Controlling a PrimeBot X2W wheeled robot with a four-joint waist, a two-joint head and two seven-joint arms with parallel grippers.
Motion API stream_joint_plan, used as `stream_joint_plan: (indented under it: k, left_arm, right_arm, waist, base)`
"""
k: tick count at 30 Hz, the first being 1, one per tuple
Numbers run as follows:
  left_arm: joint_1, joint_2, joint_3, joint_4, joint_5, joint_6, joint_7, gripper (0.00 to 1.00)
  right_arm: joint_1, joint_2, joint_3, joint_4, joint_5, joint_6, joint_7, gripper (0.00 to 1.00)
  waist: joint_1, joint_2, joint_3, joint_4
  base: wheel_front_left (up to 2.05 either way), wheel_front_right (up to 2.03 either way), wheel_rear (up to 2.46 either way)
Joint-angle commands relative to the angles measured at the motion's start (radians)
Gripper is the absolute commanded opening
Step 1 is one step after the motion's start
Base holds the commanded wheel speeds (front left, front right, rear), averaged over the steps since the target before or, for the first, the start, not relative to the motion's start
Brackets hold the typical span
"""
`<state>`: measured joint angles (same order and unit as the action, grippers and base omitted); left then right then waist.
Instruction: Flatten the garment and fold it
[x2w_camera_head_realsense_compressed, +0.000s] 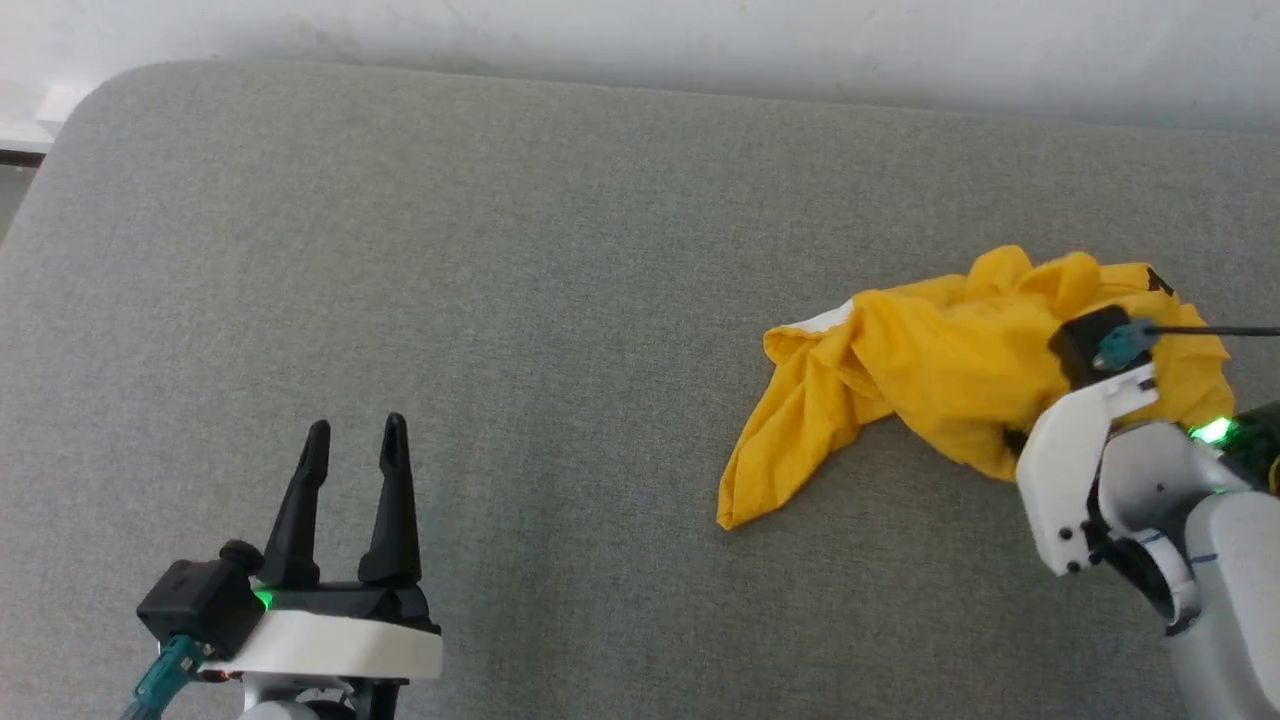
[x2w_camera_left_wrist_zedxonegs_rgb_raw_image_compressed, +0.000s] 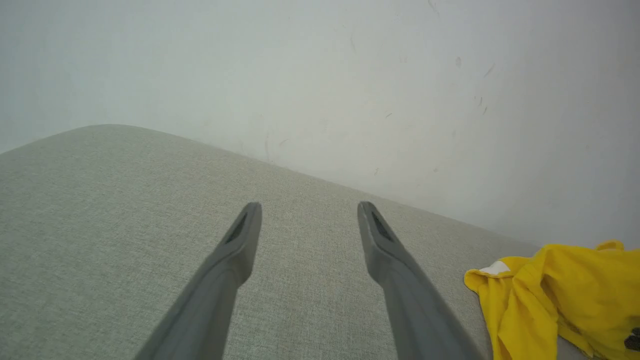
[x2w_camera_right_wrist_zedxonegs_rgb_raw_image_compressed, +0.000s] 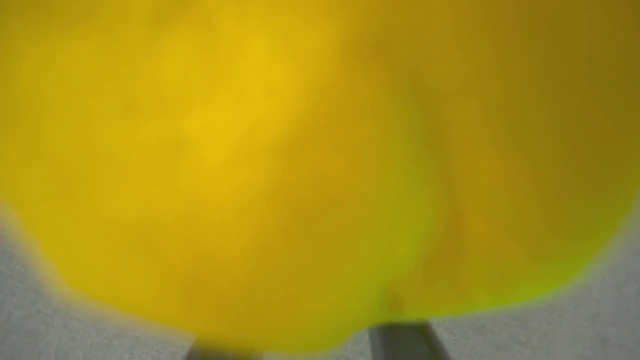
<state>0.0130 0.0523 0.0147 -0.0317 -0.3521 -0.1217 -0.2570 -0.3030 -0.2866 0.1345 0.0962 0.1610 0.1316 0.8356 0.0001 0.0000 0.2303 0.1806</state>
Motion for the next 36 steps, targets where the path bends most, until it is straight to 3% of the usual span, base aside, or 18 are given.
stream_joint_plan:
  k: [1, 7, 12, 19, 24, 25, 26, 27, 36]
  left_arm:
    - [-0.01, -0.002, 0.001, 0.003, 0.005, -0.001, -0.005, 1.0]
    - [-0.01, -0.002, -0.012, 0.009, 0.0, -0.003, -0.005, 1.0]
    - [-0.009, -0.002, -0.02, 0.007, -0.005, -0.004, -0.005, 1.0]
    - [-0.008, -0.002, -0.027, 0.012, -0.011, -0.004, -0.005, 1.0]
    - [-0.009, -0.002, -0.026, 0.015, -0.006, -0.005, -0.005, 1.0]
    - [-0.009, -0.002, -0.026, 0.015, -0.004, -0.005, -0.005, 1.0]
    - [-0.009, -0.002, -0.025, 0.015, -0.003, -0.006, -0.005, 1.0]
    - [-0.008, -0.002, -0.023, 0.015, -0.002, -0.006, -0.005, 1.0]
    - [0.009, -0.002, -0.023, 0.01, 0.001, -0.006, -0.005, 1.0]
  right_arm:
    - [-0.003, 0.002, -0.01, -0.02, -0.004, -0.001, -0.013, 1.0]
    - [-0.049, 0.092, -0.071, -0.184, 0.058, -0.001, -0.015, 1.0]
    - [-0.082, 0.079, -0.092, -0.282, 0.003, -0.001, 0.005, 1.0]
    - [-0.026, 0.098, -0.144, -0.186, -0.069, -0.001, 0.051, 1.0]
    - [-0.019, 0.135, -0.175, -0.095, -0.103, -0.001, -0.006, 1.0]
    - [-0.023, 0.145, -0.184, -0.08, -0.108, -0.001, -0.026, 0.45]
    - [-0.03, 0.15, -0.188, -0.07, -0.115, -0.001, -0.052, 0.26]
    - [-0.037, 0.154, -0.189, -0.062, -0.12, -0.001, -0.076, 0.0]
    - [-0.16, 0.131, -0.117, -0.152, -0.119, -0.001, -0.172, 0.0]
  waist:
    - [-0.0001, 0.0, 0.0, -0.001]
    - [-0.0001, 0.0, -0.007, 0.003]
    - [-0.0001, 0.0, -0.006, 0.018]
    - [-0.0001, 0.0, -0.003, 0.047]
    - [-0.0001, 0.0, 0.001, 0.06]
    - [-0.0001, 0.0, 0.0, 0.062]
    - [-0.0001, 0.0, 0.0, 0.064]
    - [-0.0001, 0.0, -0.002, 0.064]
    - [-0.0001, 0.0, -0.011, 0.047]
  base:
    - [0.0, 0.0, 0.0]
    - [0.0, 0.0, 0.0]
    - [0.0, 0.0, 0.0]
    - [0.0, 0.0, 0.0]
    - [0.0, 0.0, 0.0]
    - [0.0, 0.0, 0.0]
    - [0.0, 0.0, 0.0]
    - [0.0, 0.0, 0.0]
    - [0.0, 0.0, 0.0]
